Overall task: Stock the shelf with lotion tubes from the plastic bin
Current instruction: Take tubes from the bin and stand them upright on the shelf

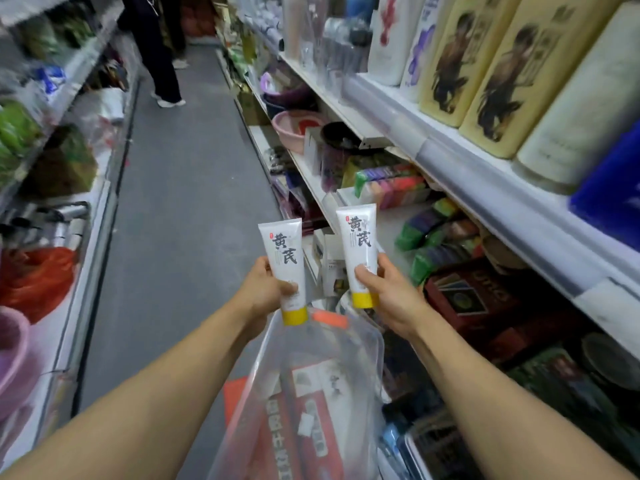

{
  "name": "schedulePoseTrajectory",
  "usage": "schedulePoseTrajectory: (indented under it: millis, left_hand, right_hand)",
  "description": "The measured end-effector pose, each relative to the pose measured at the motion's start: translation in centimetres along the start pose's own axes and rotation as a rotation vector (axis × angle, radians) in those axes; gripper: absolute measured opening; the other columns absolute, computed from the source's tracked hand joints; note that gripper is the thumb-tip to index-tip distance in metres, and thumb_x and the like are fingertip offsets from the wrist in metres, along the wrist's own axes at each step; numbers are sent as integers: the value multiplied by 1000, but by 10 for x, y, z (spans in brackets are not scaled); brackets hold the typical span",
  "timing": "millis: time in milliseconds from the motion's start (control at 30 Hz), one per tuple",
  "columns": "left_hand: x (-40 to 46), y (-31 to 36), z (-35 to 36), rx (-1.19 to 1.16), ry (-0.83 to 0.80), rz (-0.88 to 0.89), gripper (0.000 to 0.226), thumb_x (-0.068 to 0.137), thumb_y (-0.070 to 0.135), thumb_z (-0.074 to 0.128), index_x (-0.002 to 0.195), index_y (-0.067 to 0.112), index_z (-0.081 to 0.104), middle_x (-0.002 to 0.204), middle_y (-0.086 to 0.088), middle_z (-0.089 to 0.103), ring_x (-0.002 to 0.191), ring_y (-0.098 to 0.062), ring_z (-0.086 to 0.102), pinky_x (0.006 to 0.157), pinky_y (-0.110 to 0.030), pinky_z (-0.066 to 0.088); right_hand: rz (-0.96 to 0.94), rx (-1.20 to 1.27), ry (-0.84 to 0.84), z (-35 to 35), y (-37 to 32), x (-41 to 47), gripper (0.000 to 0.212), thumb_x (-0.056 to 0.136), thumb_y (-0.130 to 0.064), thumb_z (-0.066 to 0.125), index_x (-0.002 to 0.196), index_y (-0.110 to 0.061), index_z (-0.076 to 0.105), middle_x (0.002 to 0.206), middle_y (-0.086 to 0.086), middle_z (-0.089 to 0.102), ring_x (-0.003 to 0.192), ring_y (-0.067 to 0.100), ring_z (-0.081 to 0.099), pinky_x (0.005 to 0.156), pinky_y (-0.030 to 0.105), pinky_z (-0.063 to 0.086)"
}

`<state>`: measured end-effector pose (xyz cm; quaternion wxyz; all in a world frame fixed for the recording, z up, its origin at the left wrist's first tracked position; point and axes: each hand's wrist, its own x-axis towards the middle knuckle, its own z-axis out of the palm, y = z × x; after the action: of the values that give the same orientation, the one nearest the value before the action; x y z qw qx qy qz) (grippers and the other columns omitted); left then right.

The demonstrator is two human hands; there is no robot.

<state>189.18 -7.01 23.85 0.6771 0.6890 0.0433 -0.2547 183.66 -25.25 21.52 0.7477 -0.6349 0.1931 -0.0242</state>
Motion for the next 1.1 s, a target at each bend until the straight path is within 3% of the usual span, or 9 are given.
schedulePoseTrajectory:
  millis: [100,167,267,367,433,533,700,833,1100]
  left_hand:
    - [-10,24,-1,12,-28,61,54,82,-20,45,127,10,39,113,-5,55,93,-18,54,56,-26,39]
    - [-15,40,-1,36,-56,97,57,83,-20,45,130,11,38,115,-6,55,98,-19,52,58,-26,40]
    - [-22,60,-3,84,-104,152,57,83,-19,47,130,12,38,124,-9,56,102,-21,52,75,-34,45]
    - [-30,76,-7,144,-158,218,52,82,-18,50,122,13,41,125,-10,55,105,-23,52,89,-43,45]
    - [-38,84,-10,190,-198,257,49,81,-17,52,118,15,42,124,-9,55,107,-24,53,92,-45,45]
    - [-50,92,-14,241,-273,296,47,82,-14,54,113,19,41,121,-7,56,110,-27,54,91,-45,47]
    - [-78,102,-13,276,-384,351,49,82,-15,54,117,16,41,122,-8,56,109,-26,54,93,-46,47]
    - [-102,109,1,323,-481,410,50,82,-13,55,122,13,40,117,-6,54,107,-24,52,94,-45,47]
    - [-155,108,52,398,-653,493,49,79,-8,63,116,18,43,125,-7,57,111,-24,55,97,-47,47]
  right_hand:
    - [-84,-70,50,3,-29,-15,27,90,2,53,112,-13,50,101,10,62,81,17,60,65,26,53]
    - [-138,-139,89,5,-46,-26,36,87,4,57,117,-15,48,111,10,61,94,21,61,78,35,55]
    - [-199,-244,172,11,-68,-48,42,84,1,63,117,-21,49,120,9,60,108,26,59,93,49,50]
    - [-231,-314,257,20,-87,-75,44,84,-4,65,123,-19,48,118,3,59,101,17,59,74,26,57]
    - [-264,-410,330,26,-96,-93,46,84,-8,65,126,-17,47,115,-4,58,100,11,56,68,11,50]
    - [-285,-460,424,35,-104,-119,49,83,-10,67,126,-19,46,124,-2,58,108,12,55,92,28,47]
    - [-288,-520,534,49,-115,-170,55,85,-10,65,134,-18,41,121,-9,50,109,5,46,91,21,36]
    - [-268,-558,649,48,-117,-210,56,84,-12,66,134,-18,41,137,0,51,122,16,49,103,33,40]
    - [-224,-544,868,27,-119,-290,56,85,-15,65,134,-18,38,137,-1,50,126,19,48,103,38,42]
